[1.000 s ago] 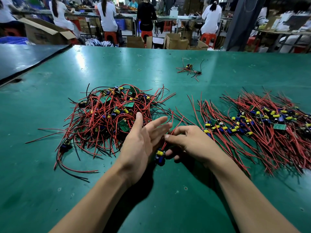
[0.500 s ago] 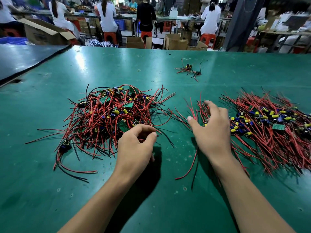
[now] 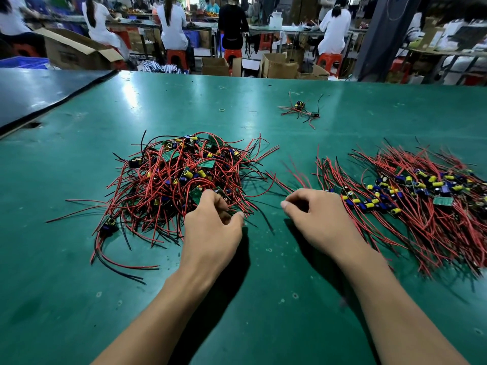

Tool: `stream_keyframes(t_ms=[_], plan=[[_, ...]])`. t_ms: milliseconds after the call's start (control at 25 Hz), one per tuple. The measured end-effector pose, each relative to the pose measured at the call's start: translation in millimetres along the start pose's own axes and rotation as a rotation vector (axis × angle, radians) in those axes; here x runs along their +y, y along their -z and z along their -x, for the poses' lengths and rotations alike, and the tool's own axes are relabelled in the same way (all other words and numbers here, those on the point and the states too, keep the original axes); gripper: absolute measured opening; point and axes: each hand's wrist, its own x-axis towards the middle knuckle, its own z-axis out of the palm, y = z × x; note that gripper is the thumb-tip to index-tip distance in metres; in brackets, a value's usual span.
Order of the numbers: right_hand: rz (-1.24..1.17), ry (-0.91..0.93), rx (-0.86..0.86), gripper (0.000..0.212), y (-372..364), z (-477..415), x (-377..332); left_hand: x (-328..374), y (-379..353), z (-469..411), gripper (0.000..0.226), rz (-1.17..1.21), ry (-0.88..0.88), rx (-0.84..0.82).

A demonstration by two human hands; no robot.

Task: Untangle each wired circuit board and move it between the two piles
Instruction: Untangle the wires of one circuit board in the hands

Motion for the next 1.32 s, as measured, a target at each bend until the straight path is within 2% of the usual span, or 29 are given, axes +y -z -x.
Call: stream_keyframes(t_ms=[200, 360, 400, 520, 680, 800, 920, 1040, 1120, 1240, 1320], plan=[[0.061, -0.053, 0.039, 0.016, 0.5, -1.1, 4.7, 4.9, 8.0, -2.5, 0.031, 0.194, 0.101, -0.019], [-0.136, 0.003, 0.036, 0.011, 0.8, 0.5, -2.4, 4.7, 9.0, -2.7, 0.041, 0.229, 0.107, -0.021], [-0.165, 0.022, 0.01, 0.01, 0.0, 1.9, -5.3, 4.3, 8.7, -2.6, 0.038, 0.203, 0.092, -0.025], [-0.198, 0.041, -0.112, 0.003, -2.9, 5.6, -11.6, 5.8, 8.3, -2.7, 0.011, 0.151, 0.039, -0.006], [-0.335, 0.031, -0.252, 0.027, -3.4, 10.1, -20.3, 8.5, 6.7, 1.2, 0.012, 0.192, -0.105, -0.009], [-0.51, 0.09, -0.279, 0.029, 1.0, 11.7, -26.3, 12.0, 2.6, 7.9, 0.01, 0.197, -0.239, -0.057], [-0.492, 0.117, -0.243, 0.027, 0.3, 13.6, -30.1, 9.8, -0.1, 8.0, 0.008, 0.165, -0.334, -0.064], [-0.405, 0.132, -0.172, 0.022, -7.2, 16.3, -33.4, 7.5, -1.3, 6.5, 0.025, 0.141, -0.367, -0.047], [-0.362, 0.148, -0.084, 0.015, -10.3, 15.5, -33.5, 9.0, -2.4, 7.4, 0.019, 0.139, -0.379, -0.08], [-0.403, 0.098, 0.083, 0.006, -9.2, 11.5, -31.2, 8.6, -3.0, 5.8, 0.018, 0.114, -0.331, -0.126], [-0.516, 0.009, 0.2, 0.007, -6.3, 8.1, -29.5, 7.2, -2.3, 3.2, 0.018, 0.126, -0.267, -0.141]])
